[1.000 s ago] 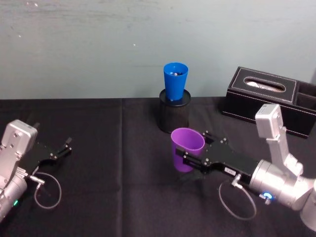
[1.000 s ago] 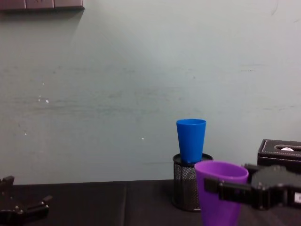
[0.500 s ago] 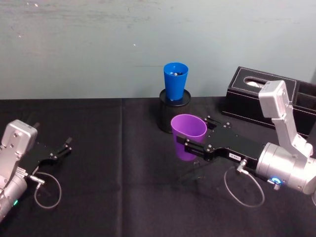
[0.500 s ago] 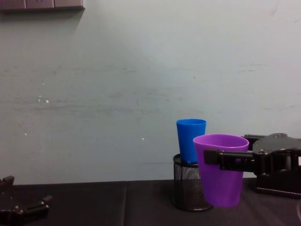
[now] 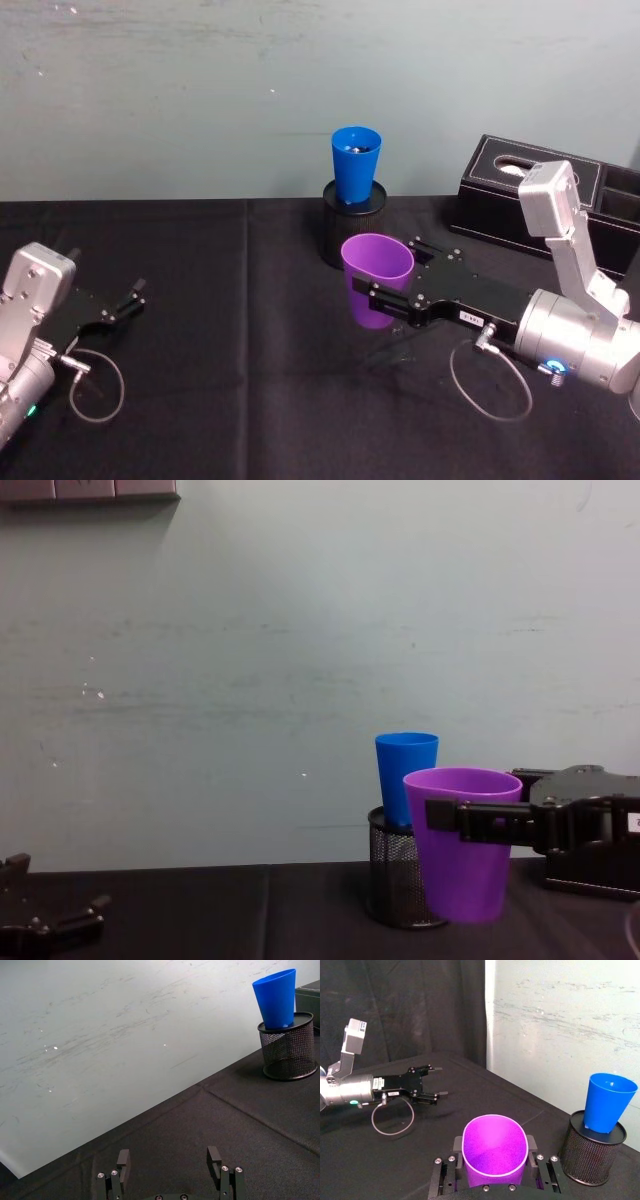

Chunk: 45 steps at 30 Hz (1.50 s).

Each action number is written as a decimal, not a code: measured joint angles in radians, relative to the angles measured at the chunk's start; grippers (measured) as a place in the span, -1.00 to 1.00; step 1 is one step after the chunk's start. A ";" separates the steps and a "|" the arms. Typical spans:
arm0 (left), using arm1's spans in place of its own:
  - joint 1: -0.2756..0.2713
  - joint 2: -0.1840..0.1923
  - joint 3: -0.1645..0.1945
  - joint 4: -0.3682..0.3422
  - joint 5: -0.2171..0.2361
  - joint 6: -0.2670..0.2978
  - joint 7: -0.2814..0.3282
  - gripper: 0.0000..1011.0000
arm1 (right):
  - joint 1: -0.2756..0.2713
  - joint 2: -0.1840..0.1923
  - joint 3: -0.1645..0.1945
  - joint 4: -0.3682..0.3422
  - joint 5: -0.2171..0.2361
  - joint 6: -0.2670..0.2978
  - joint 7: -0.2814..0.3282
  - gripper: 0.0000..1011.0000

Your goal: Pick up one cup with a gripper and tap it against the other cup.

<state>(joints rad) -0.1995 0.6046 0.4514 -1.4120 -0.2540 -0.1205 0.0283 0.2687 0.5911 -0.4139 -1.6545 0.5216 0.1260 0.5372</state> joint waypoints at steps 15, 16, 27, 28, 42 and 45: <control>0.000 0.000 0.000 0.000 0.000 0.000 0.000 0.98 | 0.000 0.000 0.002 0.000 -0.001 0.000 0.000 0.41; 0.000 0.000 0.000 0.000 0.000 0.000 0.000 0.98 | 0.000 0.000 0.002 0.000 -0.001 0.000 0.001 0.41; 0.000 0.000 0.000 0.000 0.000 0.000 0.000 0.98 | 0.000 0.000 0.002 0.000 -0.002 0.000 0.001 0.41; 0.000 0.000 0.000 0.000 0.000 0.000 0.000 0.98 | 0.000 0.000 0.002 0.000 -0.002 0.000 0.001 0.41; 0.000 0.000 0.000 0.000 0.000 0.000 0.000 0.98 | 0.000 0.000 0.002 0.000 -0.003 0.000 0.001 0.41; 0.000 0.000 0.000 0.000 0.000 0.000 0.000 0.98 | 0.000 0.000 0.002 0.000 -0.003 0.000 0.001 0.41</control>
<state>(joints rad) -0.1995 0.6047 0.4514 -1.4120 -0.2539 -0.1205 0.0283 0.2687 0.5909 -0.4115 -1.6549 0.5190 0.1257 0.5386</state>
